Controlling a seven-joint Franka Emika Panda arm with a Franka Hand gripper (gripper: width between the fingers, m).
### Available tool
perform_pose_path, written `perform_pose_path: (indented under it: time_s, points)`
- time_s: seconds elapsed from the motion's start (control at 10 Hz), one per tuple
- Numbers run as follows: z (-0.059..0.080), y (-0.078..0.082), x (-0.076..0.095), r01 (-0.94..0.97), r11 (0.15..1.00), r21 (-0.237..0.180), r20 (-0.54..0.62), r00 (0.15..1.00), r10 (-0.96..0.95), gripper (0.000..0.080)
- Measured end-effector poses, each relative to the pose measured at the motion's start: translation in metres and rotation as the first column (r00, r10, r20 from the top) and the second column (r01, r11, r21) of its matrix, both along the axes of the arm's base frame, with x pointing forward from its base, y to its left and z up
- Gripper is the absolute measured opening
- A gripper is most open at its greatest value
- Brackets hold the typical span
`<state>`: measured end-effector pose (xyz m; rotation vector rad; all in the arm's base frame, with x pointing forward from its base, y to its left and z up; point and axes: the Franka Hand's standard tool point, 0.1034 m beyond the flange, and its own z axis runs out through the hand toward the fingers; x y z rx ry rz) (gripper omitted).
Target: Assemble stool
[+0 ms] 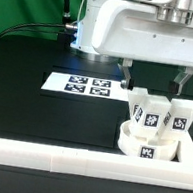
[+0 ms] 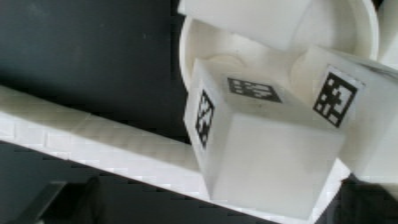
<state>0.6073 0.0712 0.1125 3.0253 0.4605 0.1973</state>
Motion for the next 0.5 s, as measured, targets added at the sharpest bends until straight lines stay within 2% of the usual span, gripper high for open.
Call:
perform_pose_path:
  time_s: [0.1, 0.2, 0.5]
  points:
    - [-0.0002, 0.0005, 0.0002, -0.06, 0.998, -0.015, -0.003, 0.998, 0.06, 0.0649]
    - [-0.0014, 0.0032, 0.0006, -0.238, 0.97, -0.055, -0.021, 0.971, 0.237, 0.0649]
    - [0.0019, 0.0095, 0.0045, -0.573, 0.814, -0.1, -0.104, 0.819, 0.564, 0.0649]
